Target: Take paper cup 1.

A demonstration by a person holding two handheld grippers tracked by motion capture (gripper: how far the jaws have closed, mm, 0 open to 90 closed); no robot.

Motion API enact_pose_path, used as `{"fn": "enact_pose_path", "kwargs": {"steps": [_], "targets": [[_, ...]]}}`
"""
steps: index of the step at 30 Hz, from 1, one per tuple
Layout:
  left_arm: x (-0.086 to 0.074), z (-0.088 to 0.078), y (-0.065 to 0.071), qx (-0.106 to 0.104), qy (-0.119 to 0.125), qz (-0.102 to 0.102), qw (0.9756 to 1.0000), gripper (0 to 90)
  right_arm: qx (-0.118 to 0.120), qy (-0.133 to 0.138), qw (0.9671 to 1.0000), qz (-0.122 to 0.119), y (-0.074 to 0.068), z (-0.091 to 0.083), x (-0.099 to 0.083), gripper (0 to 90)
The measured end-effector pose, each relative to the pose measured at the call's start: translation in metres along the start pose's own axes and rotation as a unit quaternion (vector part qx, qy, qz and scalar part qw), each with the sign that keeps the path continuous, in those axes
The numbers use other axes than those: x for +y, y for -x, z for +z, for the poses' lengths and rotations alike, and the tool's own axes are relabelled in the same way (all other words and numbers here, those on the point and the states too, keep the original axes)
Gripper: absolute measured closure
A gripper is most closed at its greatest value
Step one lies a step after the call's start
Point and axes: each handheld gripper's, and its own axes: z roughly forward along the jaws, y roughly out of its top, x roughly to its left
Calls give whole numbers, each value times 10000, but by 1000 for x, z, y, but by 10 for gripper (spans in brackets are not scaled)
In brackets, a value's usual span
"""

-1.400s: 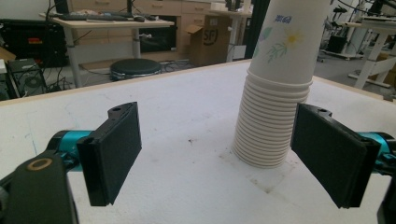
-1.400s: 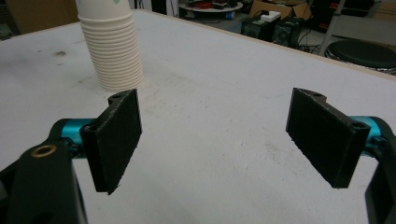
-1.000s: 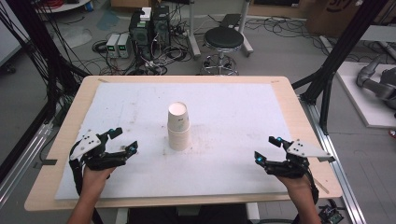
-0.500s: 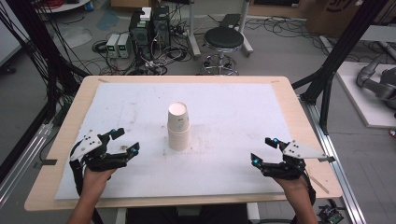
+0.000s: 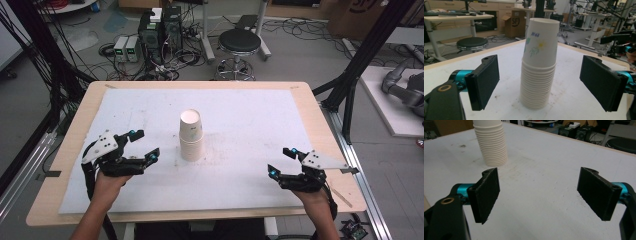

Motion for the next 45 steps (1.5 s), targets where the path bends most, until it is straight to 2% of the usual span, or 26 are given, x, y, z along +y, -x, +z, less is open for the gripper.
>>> {"fn": "enact_pose_path", "kwargs": {"steps": [9, 19, 31, 39, 45], "targets": [[30, 26, 6, -184, -193, 292, 9992, 154, 16, 10, 10000, 24, -1, 0, 1, 187], [45, 60, 5, -101, -487, 320, 9982, 155, 15, 1, 10000, 51, -1, -1, 0, 187], [50, 97, 5, -83, -834, 328, 9959, 155, 37, -18, 10000, 70, -1, 0, 0, 187], [47, 110, 4, -104, -956, 275, 9950, 155, 50, -17, 10000, 70, -1, 0, 0, 187], [42, 121, 2, -120, -1112, 293, 9933, 165, 71, -25, 9999, 66, -2, 1, 0, 187]]}}
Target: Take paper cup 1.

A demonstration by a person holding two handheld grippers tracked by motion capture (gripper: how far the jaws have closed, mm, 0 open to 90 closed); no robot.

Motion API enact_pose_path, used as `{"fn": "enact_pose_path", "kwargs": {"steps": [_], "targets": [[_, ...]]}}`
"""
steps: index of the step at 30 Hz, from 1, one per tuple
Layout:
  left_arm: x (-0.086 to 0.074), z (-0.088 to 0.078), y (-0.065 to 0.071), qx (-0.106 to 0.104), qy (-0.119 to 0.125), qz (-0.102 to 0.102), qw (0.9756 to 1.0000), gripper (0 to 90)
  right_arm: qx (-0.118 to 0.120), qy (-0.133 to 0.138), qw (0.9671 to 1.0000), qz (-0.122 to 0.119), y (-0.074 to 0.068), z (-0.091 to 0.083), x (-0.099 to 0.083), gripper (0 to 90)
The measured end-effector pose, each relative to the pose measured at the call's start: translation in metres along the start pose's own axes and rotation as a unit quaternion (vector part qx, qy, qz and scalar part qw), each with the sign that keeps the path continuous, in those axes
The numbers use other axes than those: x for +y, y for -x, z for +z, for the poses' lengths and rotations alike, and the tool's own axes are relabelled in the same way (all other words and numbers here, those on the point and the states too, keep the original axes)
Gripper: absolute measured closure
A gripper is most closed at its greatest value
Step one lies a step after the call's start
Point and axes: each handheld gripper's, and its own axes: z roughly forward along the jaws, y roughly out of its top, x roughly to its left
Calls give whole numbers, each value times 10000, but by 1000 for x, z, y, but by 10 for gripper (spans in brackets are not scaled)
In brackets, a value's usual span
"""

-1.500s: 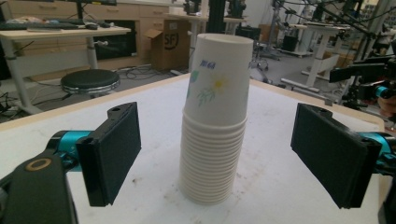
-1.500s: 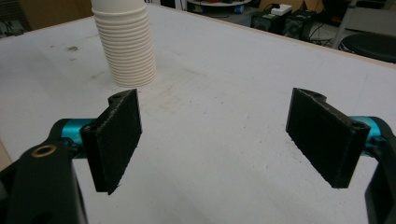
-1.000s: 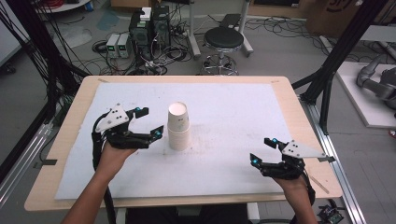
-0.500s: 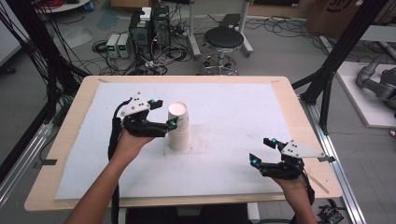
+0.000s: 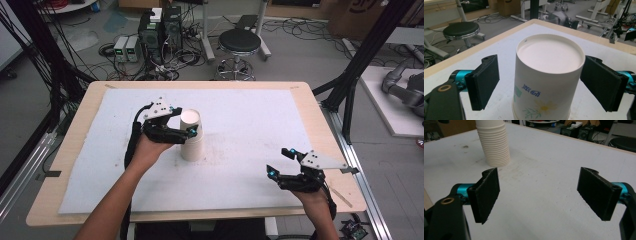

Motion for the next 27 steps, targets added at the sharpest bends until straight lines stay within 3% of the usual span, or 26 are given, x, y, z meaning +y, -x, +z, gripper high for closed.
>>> {"fn": "enact_pose_path", "kwargs": {"steps": [9, 15, 27], "targets": [[-1, 7, 0, -229, 6, 124, 9997, 310, 13, -9, 10000, 8, -1, 0, 0, 187], [6, 3, 2, -232, 127, 207, 9994, 317, 4, 3, 10000, -13, 0, 0, 0, 187], [37, -19, 5, -280, 506, 363, 9977, 333, 5, 25, 10000, -53, -1, 0, 1, 187]]}}
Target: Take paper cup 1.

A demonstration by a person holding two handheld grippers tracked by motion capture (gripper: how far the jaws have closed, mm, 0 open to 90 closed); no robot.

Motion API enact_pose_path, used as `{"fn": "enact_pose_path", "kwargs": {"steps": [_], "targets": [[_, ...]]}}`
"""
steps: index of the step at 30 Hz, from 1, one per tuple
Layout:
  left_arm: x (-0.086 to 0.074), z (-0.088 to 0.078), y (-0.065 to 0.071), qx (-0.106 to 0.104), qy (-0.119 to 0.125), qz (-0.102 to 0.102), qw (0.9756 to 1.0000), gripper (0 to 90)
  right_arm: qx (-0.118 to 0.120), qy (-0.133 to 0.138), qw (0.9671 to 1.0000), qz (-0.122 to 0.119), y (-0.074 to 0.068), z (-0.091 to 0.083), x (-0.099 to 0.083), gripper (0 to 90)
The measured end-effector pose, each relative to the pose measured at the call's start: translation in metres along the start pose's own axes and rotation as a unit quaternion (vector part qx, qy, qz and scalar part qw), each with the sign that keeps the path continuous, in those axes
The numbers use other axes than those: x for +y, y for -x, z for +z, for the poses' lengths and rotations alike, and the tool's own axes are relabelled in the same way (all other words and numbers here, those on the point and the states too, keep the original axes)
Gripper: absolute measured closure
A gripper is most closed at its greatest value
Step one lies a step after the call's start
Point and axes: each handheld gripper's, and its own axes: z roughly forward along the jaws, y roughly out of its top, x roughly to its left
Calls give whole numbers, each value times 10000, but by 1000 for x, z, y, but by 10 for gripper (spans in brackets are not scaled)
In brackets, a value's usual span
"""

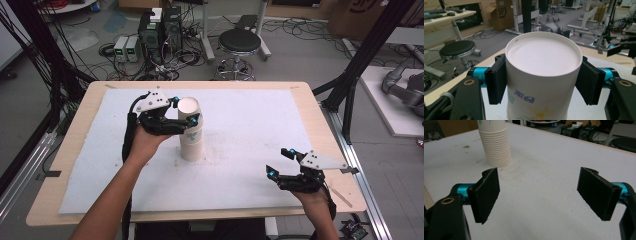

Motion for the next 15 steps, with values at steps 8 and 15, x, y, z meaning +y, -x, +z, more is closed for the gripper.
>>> {"fn": "enact_pose_path", "kwargs": {"steps": [8, 15], "targets": [[18, -18, -1, -85, 365, 83, 9993, 340, 8, -7, 10000, 37, -1, -1, 0, 187], [28, -37, -3, -150, 631, 86, 9979, 342, 2, -7, 10000, 31, 0, -1, 1, 187]]}}
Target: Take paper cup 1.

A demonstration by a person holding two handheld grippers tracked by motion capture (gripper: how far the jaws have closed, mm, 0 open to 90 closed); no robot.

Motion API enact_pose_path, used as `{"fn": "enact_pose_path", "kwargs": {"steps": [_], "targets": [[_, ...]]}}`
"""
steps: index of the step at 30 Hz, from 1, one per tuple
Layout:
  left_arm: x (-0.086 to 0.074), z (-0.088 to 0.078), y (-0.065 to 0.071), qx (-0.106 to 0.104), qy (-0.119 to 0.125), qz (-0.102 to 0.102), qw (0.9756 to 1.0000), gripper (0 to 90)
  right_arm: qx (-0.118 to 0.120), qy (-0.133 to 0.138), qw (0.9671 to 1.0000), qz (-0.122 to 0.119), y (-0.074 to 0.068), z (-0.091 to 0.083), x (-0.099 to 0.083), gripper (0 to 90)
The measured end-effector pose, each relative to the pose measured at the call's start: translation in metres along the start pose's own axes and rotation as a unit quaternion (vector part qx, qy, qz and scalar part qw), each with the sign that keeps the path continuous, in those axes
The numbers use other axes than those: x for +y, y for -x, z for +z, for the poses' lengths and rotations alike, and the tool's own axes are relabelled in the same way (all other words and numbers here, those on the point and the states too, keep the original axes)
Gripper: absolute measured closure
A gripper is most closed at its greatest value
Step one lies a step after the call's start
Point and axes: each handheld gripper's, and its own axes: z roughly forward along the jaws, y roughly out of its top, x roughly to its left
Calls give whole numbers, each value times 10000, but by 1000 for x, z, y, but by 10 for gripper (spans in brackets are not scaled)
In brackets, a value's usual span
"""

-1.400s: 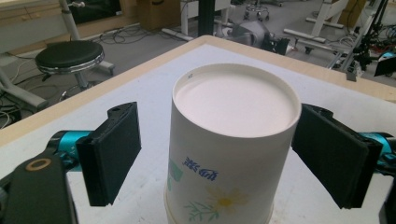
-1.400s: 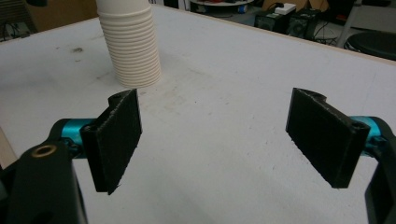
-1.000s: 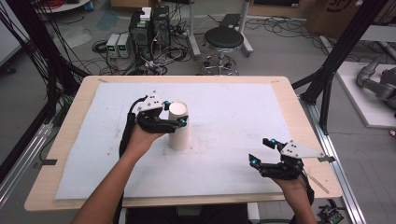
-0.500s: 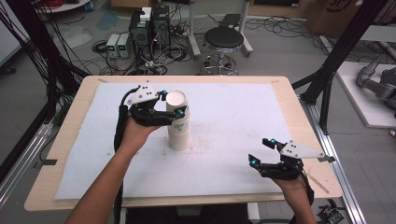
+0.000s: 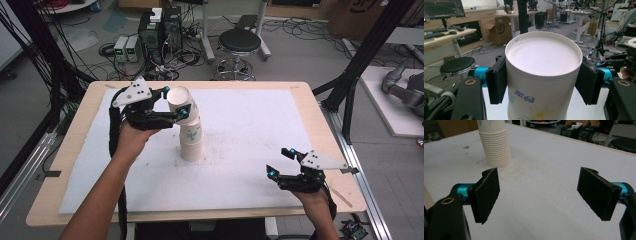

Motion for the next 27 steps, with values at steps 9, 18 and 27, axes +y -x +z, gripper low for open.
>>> {"fn": "enact_pose_path", "kwargs": {"steps": [9, 18, 27], "targets": [[0, -25, 2, 88, 99, 31, 9999, 341, 27, -8, 10000, -1, -1, 1, 0, 187], [-18, -44, -2, 182, -20, -118, 9998, 340, 175, -58, 9998, -13, -2, 7, 2, 187], [-47, -56, 2, 161, -198, -373, 9990, 336, 427, -155, 9990, -50, -3, 18, 10, 186]]}}
